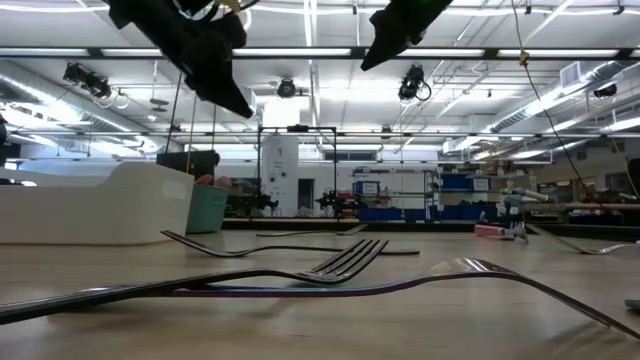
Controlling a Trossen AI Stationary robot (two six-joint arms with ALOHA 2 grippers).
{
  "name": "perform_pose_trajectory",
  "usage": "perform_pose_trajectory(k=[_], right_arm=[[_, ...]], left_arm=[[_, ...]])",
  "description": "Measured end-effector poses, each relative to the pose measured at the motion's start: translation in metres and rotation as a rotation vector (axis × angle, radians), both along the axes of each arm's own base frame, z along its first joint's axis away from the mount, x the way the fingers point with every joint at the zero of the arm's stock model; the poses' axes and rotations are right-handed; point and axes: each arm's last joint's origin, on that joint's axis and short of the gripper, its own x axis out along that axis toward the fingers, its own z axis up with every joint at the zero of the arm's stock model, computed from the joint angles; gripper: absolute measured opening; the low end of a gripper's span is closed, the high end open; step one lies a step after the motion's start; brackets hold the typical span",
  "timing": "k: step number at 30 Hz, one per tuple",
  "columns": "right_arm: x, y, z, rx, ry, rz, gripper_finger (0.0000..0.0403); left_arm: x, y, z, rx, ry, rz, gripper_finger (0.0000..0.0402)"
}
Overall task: Sort silverware by color (type)
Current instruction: Put the black fork into the black bin
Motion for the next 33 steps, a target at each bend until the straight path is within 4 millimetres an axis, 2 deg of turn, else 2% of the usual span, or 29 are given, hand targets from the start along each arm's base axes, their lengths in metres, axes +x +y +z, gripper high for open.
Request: perform_pose_trajectory(k=[9,13,18,22,28,33], right_arm=[[-0.009,-0.01,-0.009,0.096,0.034,-0.104,0.0131],[-0.023,-0.022,-0.021,0.276,-0.004,-0.327,0.0148],[-0.045,-0.037,-0.034,0.515,-0.011,-0.594,0.015],[-0.055,-0.041,-0.053,0.573,0.031,-0.695,0.0149],[-0.065,-0.037,-0.091,0.713,0.133,-0.729,0.0149],[-0.064,-0.012,-0.106,0.872,0.23,-0.627,0.0149]], left_arm=[[0.005,-0.017,0.001,0.04,0.001,-0.105,0.0055],[0.006,-0.025,0.001,0.039,0.001,-0.138,0.0055],[0.007,-0.035,0.0,0.038,0.014,-0.179,0.0055],[0.007,-0.04,0.0,0.04,0.014,-0.202,0.0055],[0.008,-0.046,0.0,0.04,0.014,-0.226,0.0055],[0.008,-0.051,0.0,0.03,0.011,-0.239,0.0055]])
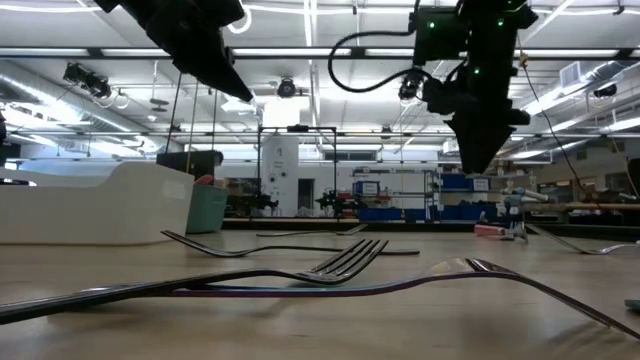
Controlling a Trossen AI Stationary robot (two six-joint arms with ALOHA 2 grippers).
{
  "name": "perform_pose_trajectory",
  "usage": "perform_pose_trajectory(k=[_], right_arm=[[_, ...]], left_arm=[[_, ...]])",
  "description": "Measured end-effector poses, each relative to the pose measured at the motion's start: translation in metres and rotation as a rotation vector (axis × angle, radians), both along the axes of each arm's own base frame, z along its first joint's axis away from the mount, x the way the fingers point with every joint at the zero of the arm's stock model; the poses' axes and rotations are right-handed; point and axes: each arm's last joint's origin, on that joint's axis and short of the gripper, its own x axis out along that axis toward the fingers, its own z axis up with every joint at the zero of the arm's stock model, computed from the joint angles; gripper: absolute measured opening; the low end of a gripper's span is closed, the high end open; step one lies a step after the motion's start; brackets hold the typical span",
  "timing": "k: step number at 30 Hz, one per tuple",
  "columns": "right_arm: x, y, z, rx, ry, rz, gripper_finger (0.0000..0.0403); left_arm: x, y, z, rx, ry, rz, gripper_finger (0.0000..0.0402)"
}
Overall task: Sort silverware by color (type)
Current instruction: Put the black fork into the black bin
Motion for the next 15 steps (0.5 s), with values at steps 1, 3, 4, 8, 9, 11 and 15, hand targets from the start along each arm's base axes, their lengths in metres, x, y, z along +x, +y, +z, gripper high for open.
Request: perform_pose_trajectory(k=[1,3,4,8,9,11,15], right_arm=[[0.001,0.006,-0.001,0.017,-0.001,0.027,0.0149],[0.003,0.019,-0.002,0.03,0.002,0.08,0.0149],[0.004,0.026,-0.002,0.029,-0.003,0.108,0.0149],[0.015,0.053,0.0,0.019,-0.1,0.227,0.0149],[0.019,0.059,0.002,0.013,-0.138,0.267,0.0149],[0.027,0.072,0.005,-0.007,-0.222,0.363,0.0149],[0.042,0.093,0.015,-0.097,-0.396,0.552,0.0149]], left_arm=[[0.0,-0.001,0.0,-0.01,-0.002,0.004,0.0055],[0.0,-0.003,0.0,-0.023,-0.004,0.005,0.0055],[0.0,-0.004,0.0,-0.031,-0.005,0.007,0.0055],[0.0,-0.009,0.0,-0.052,-0.009,0.003,0.0055],[0.0,-0.01,0.0,-0.056,-0.009,0.002,0.0055],[0.0,-0.012,0.0,-0.07,-0.012,0.005,0.0055],[0.0,-0.015,0.0,-0.094,-0.015,0.012,0.0055]])
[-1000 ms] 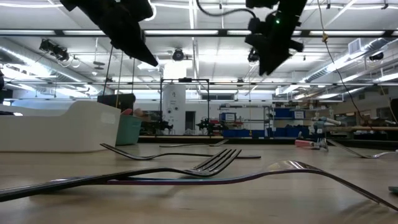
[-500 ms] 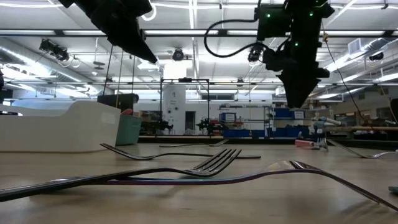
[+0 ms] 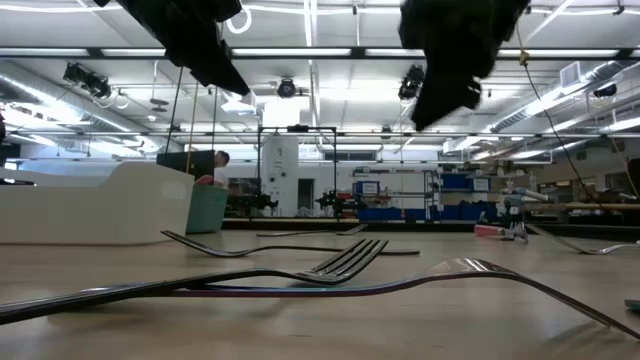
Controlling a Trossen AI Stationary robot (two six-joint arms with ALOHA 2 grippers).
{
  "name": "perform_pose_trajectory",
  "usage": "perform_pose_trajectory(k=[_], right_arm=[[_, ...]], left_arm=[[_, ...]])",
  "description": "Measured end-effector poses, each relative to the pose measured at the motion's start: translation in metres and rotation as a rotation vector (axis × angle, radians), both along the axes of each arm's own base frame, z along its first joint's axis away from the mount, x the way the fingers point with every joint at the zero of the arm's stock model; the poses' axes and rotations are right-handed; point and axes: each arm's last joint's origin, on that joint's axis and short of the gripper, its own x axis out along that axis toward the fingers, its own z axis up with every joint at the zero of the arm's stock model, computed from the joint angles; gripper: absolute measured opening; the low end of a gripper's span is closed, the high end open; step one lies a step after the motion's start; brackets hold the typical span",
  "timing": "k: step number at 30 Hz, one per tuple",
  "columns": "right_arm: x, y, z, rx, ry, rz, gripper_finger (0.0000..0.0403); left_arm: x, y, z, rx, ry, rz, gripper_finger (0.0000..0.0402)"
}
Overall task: Sort silverware by color (type)
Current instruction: Put the black fork into the black bin
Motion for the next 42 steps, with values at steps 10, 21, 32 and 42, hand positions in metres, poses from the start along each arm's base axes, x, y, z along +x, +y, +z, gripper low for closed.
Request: perform_pose_trajectory(k=[10,21,32,42], right_arm=[[0.037,0.031,-0.022,-0.251,-0.244,0.413,0.0149],[0.077,0.024,-0.062,-0.365,-0.347,0.505,0.0149],[0.089,0.029,-0.098,-0.287,-0.31,0.485,0.0149],[0.09,0.042,-0.117,-0.24,-0.282,0.501,0.0149]], left_arm=[[0.003,-0.008,-0.001,-0.082,-0.019,0.036,0.0055],[0.0,-0.028,-0.005,-0.178,0.014,0.032,0.0055],[-0.001,-0.035,-0.005,-0.202,0.015,0.024,0.0055],[-0.001,-0.035,-0.004,-0.219,0.007,0.036,0.0055]])
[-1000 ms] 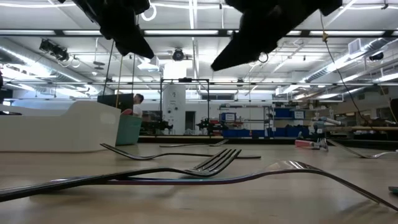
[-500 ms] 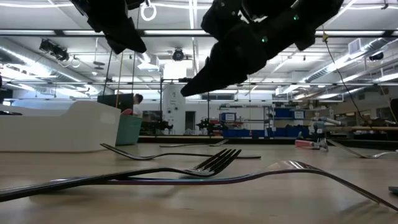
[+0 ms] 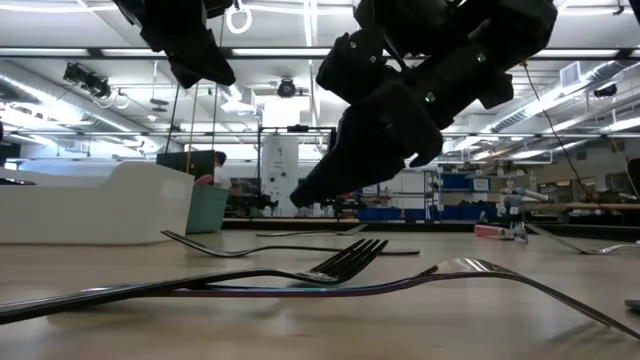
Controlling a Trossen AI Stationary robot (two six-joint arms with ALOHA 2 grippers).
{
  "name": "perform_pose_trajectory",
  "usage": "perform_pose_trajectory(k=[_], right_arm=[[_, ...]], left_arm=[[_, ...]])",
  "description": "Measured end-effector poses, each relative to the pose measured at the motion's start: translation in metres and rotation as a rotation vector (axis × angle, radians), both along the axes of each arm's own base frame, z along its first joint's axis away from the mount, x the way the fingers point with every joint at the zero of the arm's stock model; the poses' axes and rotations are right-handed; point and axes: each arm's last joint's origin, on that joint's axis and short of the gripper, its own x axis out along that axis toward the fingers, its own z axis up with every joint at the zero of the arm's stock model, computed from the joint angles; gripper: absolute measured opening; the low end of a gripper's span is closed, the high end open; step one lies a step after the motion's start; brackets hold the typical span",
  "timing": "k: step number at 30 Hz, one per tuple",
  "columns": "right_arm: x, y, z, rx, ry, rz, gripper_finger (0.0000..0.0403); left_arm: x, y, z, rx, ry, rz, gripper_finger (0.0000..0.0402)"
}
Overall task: Sort silverware by color (type)
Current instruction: Put the black fork into the black bin
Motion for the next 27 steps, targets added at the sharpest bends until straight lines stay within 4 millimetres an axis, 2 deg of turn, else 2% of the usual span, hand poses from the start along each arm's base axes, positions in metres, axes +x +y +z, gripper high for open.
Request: perform_pose_trajectory(k=[7,12,19,27], right_arm=[[0.002,0.005,-0.008,0.025,0.002,0.033,0.0149],[0.003,0.006,-0.02,0.047,0.027,0.058,0.0149],[0.005,0.004,-0.017,0.046,-0.011,0.06,0.0149],[0.007,-0.009,-0.017,0.055,-0.002,0.035,0.0149]], left_arm=[[0.0,0.0,0.0,0.006,-0.005,0.006,0.0055],[0.003,0.0,0.003,0.006,-0.043,0.004,0.0055],[0.004,0.0,0.005,0.024,-0.068,-0.013,0.0055],[0.005,0.0,0.004,0.026,-0.064,-0.013,0.0055]])
